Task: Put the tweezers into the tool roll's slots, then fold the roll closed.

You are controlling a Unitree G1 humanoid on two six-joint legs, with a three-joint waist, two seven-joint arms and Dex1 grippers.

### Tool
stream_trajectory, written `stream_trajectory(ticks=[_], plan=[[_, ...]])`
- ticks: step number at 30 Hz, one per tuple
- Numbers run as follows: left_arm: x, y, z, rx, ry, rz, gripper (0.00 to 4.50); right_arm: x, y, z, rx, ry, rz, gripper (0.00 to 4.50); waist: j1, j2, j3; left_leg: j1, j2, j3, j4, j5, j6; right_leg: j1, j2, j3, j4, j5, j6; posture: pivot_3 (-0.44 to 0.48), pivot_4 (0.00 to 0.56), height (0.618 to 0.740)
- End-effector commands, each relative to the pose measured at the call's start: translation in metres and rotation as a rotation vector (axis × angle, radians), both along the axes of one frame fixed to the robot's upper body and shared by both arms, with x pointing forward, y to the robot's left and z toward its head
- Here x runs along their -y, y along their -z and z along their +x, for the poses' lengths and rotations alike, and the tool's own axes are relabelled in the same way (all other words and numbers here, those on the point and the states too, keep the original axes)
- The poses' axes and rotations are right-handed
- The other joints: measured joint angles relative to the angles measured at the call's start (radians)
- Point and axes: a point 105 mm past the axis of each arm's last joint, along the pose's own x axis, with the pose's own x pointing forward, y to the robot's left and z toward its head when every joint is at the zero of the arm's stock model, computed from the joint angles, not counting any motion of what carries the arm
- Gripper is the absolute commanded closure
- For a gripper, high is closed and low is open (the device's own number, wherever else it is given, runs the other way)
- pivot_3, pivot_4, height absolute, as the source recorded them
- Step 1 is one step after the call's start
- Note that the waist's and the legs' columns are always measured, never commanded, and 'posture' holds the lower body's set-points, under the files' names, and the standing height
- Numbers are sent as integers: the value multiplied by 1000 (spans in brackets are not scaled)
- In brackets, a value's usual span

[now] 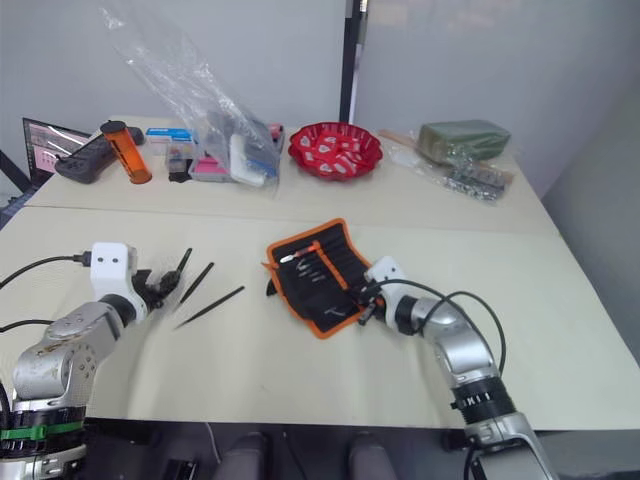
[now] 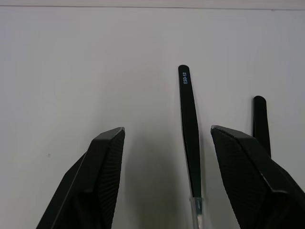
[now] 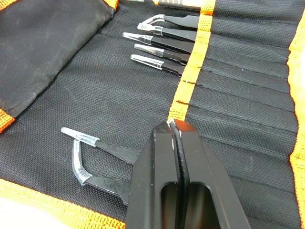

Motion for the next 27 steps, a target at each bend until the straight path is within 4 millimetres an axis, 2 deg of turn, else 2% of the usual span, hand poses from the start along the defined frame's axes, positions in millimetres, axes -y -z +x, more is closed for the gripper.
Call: stream_trajectory(ticks=[1, 4, 6, 10, 13, 14, 18, 20, 22, 25, 27], plan=[[5, 3, 2, -15, 8, 3, 1472, 15, 35, -9, -131, 62, -73, 4500, 1, 0, 0, 0, 0, 0, 0, 0, 0, 0, 0, 0, 0, 0, 0, 0, 150, 740], [8, 10, 2, -49, 23, 3, 1472, 15, 35, -10, -131, 63, -73, 4500, 2, 1, 0, 1, 0, 0, 0, 0, 0, 0, 0, 0, 0, 0, 0, 0, 150, 740], [9, 14, 2, -67, 26, 10, 1985, 15, 35, -9, -129, 65, -73, 4500, 3, 3, -1, 1, -1, 0, 0, 0, 0, 0, 0, 0, 0, 0, 0, 0, 150, 740], [4, 16, 3, -68, 5, 15, 3286, 16, 34, -9, -124, 70, -71, 4500, 4, 6, -3, 1, -1, 0, 0, 0, 0, 0, -1, 0, -1, 0, 0, 0, 150, 740], [0, 11, 3, -45, -10, -6, 4279, 16, 34, -9, -123, 72, -70, 4500, 4, 6, -3, 1, -1, 0, 0, 0, 0, 0, -1, 1, -1, 0, 0, 0, 150, 740], [-3, 8, 3, -33, -23, -9, 4459, 16, 34, -9, -123, 73, -70, 4500, 4, 7, -3, 1, -1, 0, 0, 0, 0, 0, -1, 1, -1, 0, 0, 0, 150, 740], [-14, -2, 2, 22, -87, -32, 4459, 16, 35, -10, -124, 75, -69, 4500, 4, 7, -3, 1, -1, 0, 0, 0, 0, 0, -1, 1, -1, 0, 0, 0, 150, 740], [-16, -17, 2, 93, -98, -39, 4459, 17, 35, -10, -124, 83, -65, 4500, 3, 6, -3, 1, -1, 0, 0, 0, 0, 0, 0, 1, 0, 0, 0, 0, 150, 740], [-14, -40, 3, 177, -79, -52, 4459, 16, 35, -11, -123, 85, -64, 4500, 3, 6, -3, -1, -1, 0, 0, 0, 0, 0, 0, 1, 0, 0, 1, 0, 150, 740], [-8, -57, 4, 204, -43, -53, 4459, 15, 37, -12, -123, 84, -67, 4500, 6, 6, -3, -4, -1, 0, 0, 1, 1, 0, 0, 1, 0, 2, 3, 0, 150, 740], [5, -72, 7, 229, 12, -76, 4459, 16, 39, -12, -123, 88, -73, 4500, 6, 6, -3, -4, -1, 0, 0, 1, 1, 0, 0, 1, -1, 2, 4, 0, 150, 740]])
